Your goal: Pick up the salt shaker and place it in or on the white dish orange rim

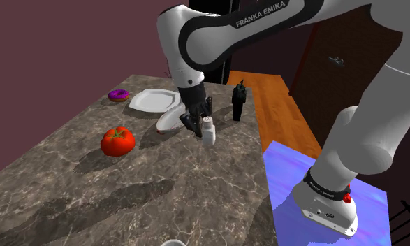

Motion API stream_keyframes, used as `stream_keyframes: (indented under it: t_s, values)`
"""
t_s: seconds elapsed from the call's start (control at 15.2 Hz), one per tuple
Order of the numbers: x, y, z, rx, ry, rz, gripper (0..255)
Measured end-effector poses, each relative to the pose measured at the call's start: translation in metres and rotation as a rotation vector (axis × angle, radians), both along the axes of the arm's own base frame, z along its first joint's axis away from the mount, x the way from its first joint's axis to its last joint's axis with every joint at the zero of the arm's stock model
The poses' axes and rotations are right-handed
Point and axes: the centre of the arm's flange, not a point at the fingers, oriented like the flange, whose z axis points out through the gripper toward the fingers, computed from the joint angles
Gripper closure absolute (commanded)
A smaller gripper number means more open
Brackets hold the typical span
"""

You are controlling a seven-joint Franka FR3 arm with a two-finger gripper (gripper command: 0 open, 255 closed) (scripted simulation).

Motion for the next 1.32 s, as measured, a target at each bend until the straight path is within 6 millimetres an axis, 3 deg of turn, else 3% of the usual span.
stream_keyframes:
  t_s: [0.2,0.33,1.32]
  values:
    - [0.0,-0.001,0.013,0.0,0.0,0.0,255]
    - [0.016,-0.008,0.016,0.0,0.0,0.0,255]
    - [0.195,-0.084,0.019,0.0,0.0,0.0,255]
